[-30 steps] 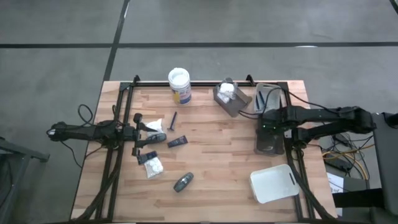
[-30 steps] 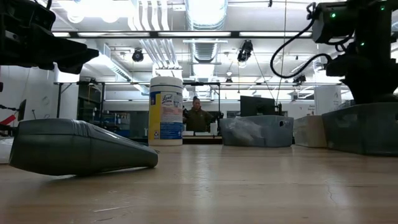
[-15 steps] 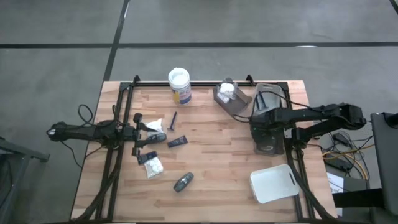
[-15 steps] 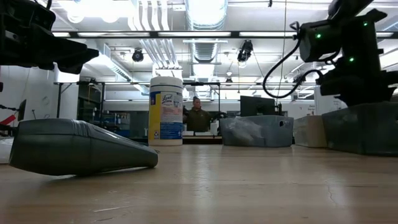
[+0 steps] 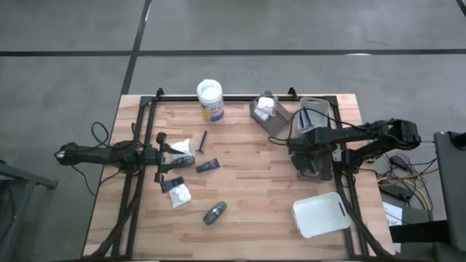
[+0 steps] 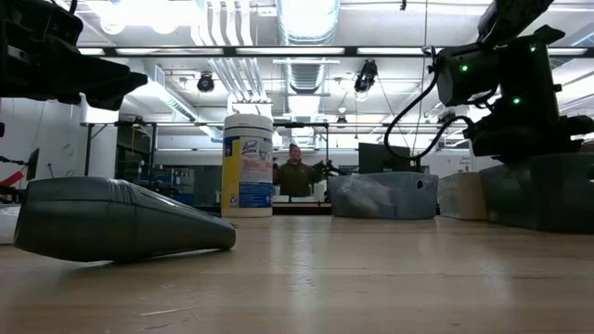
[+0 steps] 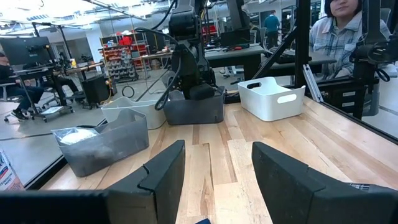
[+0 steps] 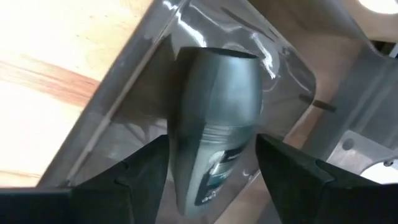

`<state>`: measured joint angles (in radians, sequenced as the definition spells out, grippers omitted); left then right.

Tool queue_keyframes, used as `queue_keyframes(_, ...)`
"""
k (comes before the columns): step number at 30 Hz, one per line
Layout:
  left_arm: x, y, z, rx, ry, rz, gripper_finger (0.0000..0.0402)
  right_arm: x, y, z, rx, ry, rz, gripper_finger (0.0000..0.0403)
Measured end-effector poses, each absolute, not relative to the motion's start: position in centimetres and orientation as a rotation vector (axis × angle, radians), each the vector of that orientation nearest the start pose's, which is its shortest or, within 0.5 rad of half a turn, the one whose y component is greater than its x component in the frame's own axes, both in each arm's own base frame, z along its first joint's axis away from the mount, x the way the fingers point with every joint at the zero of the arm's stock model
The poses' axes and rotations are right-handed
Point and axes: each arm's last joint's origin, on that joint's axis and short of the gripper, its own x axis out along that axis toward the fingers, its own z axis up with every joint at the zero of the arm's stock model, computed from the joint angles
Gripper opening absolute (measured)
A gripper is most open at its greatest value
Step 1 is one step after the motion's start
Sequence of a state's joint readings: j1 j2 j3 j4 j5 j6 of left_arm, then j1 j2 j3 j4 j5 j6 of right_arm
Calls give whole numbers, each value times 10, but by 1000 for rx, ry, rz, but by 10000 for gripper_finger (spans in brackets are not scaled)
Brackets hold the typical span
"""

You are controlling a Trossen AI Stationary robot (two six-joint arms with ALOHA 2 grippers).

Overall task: Pick & Place Travel size toiletries
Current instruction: Put the bottom gray deodorant into the bottom black bin

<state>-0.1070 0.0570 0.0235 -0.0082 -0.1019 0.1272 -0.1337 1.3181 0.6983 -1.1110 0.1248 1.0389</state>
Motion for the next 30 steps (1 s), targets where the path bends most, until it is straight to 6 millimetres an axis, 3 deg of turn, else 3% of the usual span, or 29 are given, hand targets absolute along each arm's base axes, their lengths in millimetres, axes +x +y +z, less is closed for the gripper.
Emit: queue_keyframes(30,99,-8,166,132,41,-8,193,157,-22,196,862,1358,-908,321)
